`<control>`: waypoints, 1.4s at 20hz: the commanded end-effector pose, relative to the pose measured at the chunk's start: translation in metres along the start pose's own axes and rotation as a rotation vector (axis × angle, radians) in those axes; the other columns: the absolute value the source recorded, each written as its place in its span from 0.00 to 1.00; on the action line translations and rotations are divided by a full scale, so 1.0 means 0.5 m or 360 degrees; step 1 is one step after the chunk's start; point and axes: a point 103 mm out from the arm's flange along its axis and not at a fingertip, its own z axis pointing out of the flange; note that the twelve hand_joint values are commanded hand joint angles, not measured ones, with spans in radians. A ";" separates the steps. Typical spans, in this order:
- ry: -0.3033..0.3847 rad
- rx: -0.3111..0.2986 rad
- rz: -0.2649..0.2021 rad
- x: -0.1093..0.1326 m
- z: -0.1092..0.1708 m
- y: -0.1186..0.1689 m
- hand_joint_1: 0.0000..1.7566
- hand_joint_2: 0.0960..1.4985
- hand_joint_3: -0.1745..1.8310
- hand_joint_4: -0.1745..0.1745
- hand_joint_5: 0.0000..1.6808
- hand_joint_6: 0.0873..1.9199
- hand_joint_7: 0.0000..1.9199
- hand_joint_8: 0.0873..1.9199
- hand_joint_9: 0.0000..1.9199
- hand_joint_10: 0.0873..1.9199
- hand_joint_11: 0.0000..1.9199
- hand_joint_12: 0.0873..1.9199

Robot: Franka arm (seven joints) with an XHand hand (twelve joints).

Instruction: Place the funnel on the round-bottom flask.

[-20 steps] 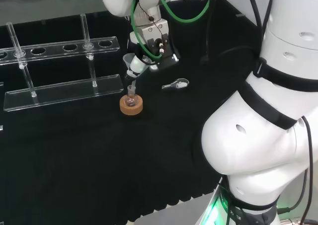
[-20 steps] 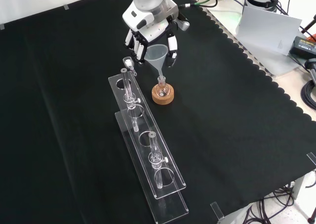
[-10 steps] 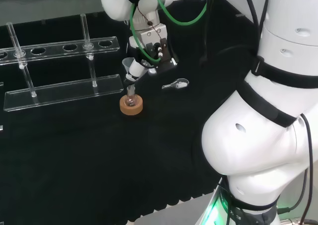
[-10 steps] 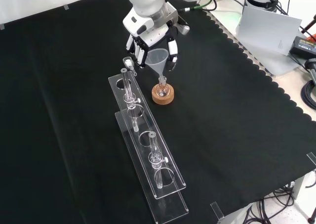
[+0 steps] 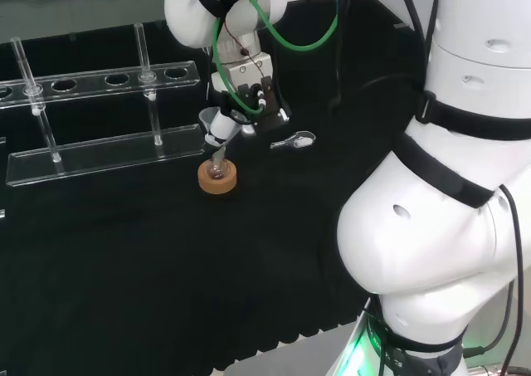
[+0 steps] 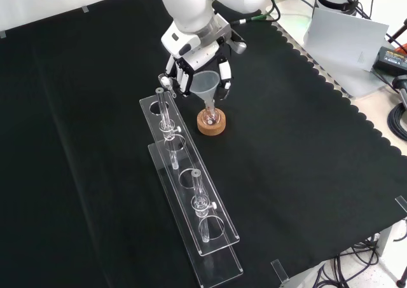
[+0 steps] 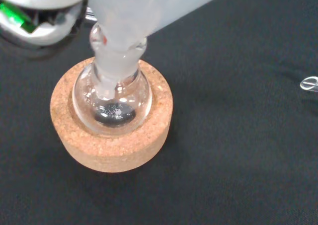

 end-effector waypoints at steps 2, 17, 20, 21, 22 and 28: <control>-0.0017 0.0016 -0.0002 0.013 0.008 -0.002 0.63 0.45 0.35 1.00 0.74 0.32 0.79 0.14 0.70 0.13 0.35 0.61; -0.0033 -0.0004 0.0018 0.036 -0.015 -0.037 0.45 0.28 0.42 0.72 0.47 0.34 0.62 0.12 0.59 0.12 0.27 0.66; -0.0042 -0.0014 0.0020 0.039 -0.019 -0.044 0.44 0.28 0.41 0.70 0.46 0.34 0.61 0.12 0.57 0.12 0.27 0.66; -0.0045 -0.0016 0.0021 0.040 -0.020 -0.046 0.44 0.28 0.41 0.69 0.45 0.34 0.60 0.12 0.57 0.12 0.27 0.66; -0.0040 -0.0020 0.0023 0.040 -0.021 -0.048 0.44 0.28 0.41 0.68 0.44 0.33 0.60 0.12 0.57 0.12 0.27 0.66; -0.0013 -0.0043 0.0043 0.043 -0.022 -0.063 0.43 0.29 0.41 0.66 0.42 0.34 0.59 0.13 0.56 0.12 0.27 0.66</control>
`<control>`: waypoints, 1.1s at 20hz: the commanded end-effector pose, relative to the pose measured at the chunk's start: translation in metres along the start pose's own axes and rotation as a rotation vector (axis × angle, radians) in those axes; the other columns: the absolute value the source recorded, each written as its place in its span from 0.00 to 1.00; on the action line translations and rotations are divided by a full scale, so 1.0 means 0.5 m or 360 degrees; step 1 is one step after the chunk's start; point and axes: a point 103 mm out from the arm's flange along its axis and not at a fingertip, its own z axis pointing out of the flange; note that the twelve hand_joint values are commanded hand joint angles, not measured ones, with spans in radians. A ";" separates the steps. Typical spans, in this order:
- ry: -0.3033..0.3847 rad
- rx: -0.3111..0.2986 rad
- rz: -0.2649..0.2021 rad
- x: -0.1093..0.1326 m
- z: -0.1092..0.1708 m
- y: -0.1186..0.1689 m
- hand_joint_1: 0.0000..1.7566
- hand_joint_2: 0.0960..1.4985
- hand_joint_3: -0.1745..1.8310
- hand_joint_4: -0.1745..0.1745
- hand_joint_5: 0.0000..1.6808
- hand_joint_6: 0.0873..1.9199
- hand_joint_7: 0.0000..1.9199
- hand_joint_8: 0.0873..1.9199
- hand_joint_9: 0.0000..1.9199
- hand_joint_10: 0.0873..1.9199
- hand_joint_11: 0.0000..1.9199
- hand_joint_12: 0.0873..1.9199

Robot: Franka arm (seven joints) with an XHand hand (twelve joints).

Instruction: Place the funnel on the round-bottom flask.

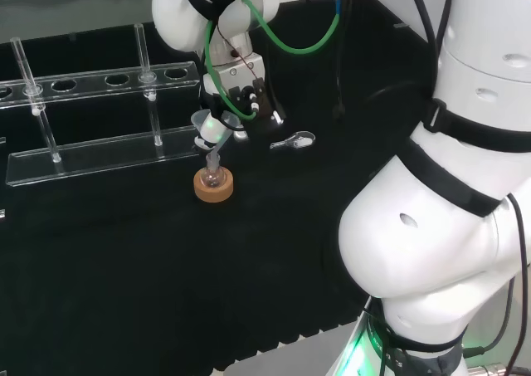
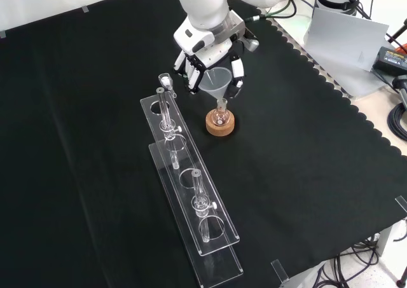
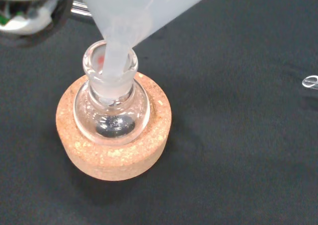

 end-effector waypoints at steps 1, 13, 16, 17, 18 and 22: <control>0.0030 -0.0017 0.0030 0.004 0.001 -0.012 0.42 0.29 0.41 0.65 0.41 0.34 0.58 0.13 0.56 0.12 0.27 0.66; 0.0247 -0.0235 0.0115 0.029 0.039 -0.041 0.43 0.32 0.38 0.70 0.49 0.35 0.61 0.16 0.57 0.13 0.30 0.65; 0.0276 -0.0254 0.0128 0.035 0.046 -0.044 0.44 0.32 0.38 0.72 0.51 0.35 0.62 0.16 0.58 0.13 0.30 0.65; 0.0282 -0.0266 0.0130 0.037 0.048 -0.044 0.44 0.32 0.38 0.73 0.51 0.35 0.62 0.16 0.58 0.13 0.30 0.65; 0.0290 -0.0277 0.0133 0.039 0.050 -0.045 0.44 0.32 0.38 0.73 0.52 0.35 0.63 0.16 0.58 0.13 0.31 0.65; 0.0291 -0.0311 0.0138 0.049 0.056 -0.042 0.45 0.32 0.38 0.75 0.53 0.35 0.63 0.16 0.58 0.13 0.31 0.65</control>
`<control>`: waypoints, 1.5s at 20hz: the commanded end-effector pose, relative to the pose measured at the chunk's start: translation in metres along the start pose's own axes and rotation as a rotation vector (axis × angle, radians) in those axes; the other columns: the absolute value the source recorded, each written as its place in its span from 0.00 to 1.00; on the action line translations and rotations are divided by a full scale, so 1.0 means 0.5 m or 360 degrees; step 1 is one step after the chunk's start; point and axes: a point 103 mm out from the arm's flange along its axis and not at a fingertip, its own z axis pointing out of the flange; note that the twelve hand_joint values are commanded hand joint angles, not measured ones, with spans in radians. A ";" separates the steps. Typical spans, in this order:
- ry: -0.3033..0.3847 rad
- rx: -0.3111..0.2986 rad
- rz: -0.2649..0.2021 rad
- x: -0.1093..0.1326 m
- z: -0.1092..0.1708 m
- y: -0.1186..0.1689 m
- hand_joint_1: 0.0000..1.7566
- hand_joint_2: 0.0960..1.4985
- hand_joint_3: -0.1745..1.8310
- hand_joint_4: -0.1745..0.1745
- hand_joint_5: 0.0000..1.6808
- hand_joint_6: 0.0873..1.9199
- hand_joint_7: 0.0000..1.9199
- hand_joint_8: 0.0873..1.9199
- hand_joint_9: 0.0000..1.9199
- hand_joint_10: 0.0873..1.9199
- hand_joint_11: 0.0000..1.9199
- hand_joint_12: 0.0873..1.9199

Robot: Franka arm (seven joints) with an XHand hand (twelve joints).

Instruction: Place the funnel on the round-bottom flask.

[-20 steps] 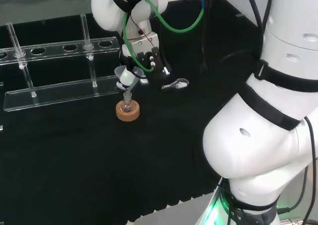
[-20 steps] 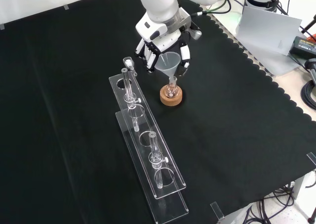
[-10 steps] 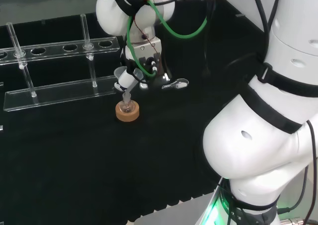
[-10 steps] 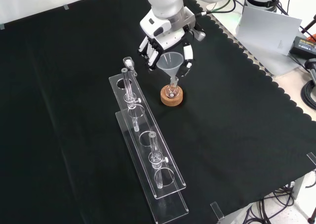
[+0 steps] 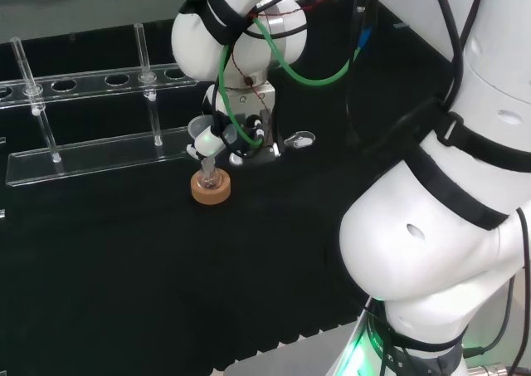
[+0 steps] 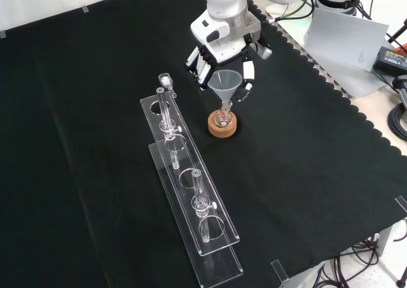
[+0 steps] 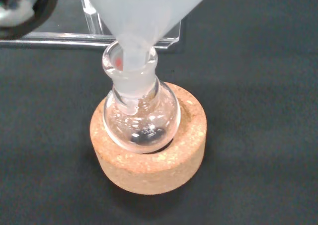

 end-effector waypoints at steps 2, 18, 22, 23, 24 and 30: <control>-0.0011 -0.0048 -0.0016 0.017 0.011 -0.001 0.45 0.33 0.38 0.76 0.53 0.35 0.63 0.16 0.59 0.13 0.31 0.65; -0.0078 -0.0023 -0.0054 0.024 0.023 0.008 0.46 0.33 0.38 0.77 0.54 0.34 0.63 0.16 0.59 0.13 0.31 0.65; -0.0083 -0.0016 -0.0064 0.023 0.021 0.008 0.46 0.33 0.38 0.77 0.54 0.34 0.63 0.16 0.59 0.13 0.31 0.65; -0.0087 -0.0018 -0.0067 0.023 0.020 0.008 0.46 0.33 0.38 0.77 0.54 0.34 0.63 0.16 0.59 0.13 0.31 0.65; -0.0097 -0.0008 -0.0070 0.023 0.019 0.009 0.45 0.33 0.38 0.77 0.54 0.34 0.63 0.16 0.59 0.13 0.30 0.65; -0.0189 0.0136 -0.0113 0.029 0.022 0.017 0.39 0.32 0.36 0.65 0.36 0.28 0.49 0.14 0.46 0.11 0.18 0.71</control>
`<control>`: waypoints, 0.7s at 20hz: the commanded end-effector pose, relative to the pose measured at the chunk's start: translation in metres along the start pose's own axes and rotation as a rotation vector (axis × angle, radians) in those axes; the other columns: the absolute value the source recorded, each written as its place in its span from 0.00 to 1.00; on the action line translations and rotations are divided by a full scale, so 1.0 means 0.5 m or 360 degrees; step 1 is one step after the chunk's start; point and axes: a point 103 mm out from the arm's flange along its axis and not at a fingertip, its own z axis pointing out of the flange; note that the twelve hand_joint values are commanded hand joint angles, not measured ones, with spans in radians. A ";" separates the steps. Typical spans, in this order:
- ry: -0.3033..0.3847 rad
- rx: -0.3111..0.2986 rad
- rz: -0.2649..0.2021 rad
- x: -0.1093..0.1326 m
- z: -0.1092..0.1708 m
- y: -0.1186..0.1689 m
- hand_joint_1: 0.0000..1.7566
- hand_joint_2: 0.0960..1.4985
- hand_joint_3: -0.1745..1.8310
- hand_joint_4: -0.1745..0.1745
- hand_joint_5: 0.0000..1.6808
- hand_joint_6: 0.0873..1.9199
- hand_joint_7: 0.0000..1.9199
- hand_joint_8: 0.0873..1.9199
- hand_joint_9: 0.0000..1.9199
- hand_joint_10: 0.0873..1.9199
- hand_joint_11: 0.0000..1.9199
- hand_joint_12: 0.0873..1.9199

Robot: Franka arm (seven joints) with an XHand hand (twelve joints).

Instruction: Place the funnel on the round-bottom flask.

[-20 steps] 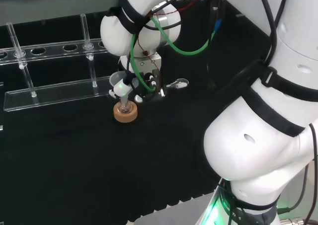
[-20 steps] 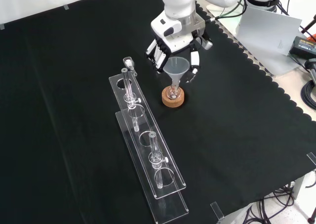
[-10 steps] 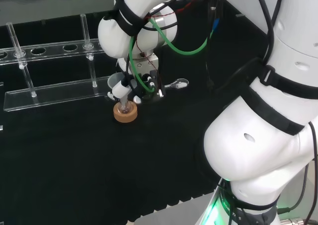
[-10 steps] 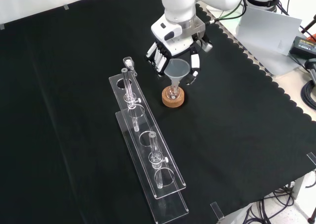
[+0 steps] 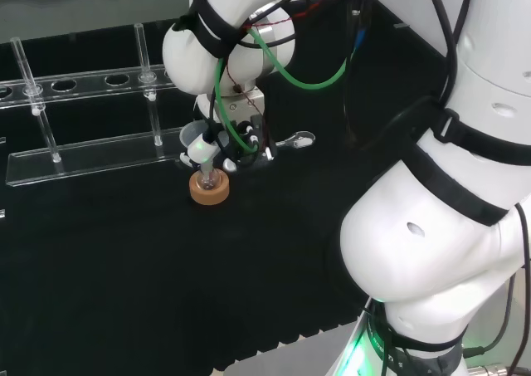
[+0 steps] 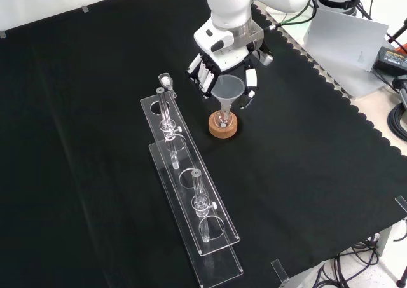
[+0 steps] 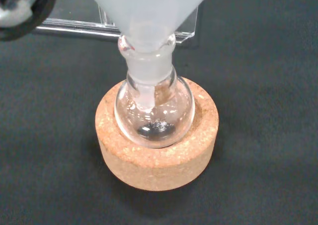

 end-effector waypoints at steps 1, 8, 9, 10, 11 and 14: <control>-0.0106 0.0167 -0.0061 0.006 0.004 0.009 0.38 0.33 0.34 0.64 0.33 0.24 0.45 0.14 0.43 0.12 0.16 0.72; -0.0116 0.0231 -0.0084 0.011 0.006 0.011 0.28 0.36 0.21 0.58 0.19 0.00 0.18 0.21 0.12 0.33 0.02 0.80; -0.0114 0.0226 -0.0087 0.010 0.005 0.010 0.27 0.36 0.20 0.58 0.17 0.00 0.16 0.22 0.10 0.35 0.01 0.80; -0.0118 0.0219 -0.0087 0.011 0.003 0.009 0.26 0.36 0.19 0.57 0.16 0.00 0.15 0.22 0.09 0.35 0.00 0.81; -0.0121 0.0209 -0.0090 0.011 0.001 0.008 0.26 0.36 0.19 0.57 0.16 0.00 0.14 0.23 0.08 0.36 0.00 0.80; -0.0111 0.0195 -0.0096 0.008 -0.023 0.002 0.24 0.36 0.18 0.57 0.13 0.00 0.12 0.23 0.06 0.37 0.00 0.80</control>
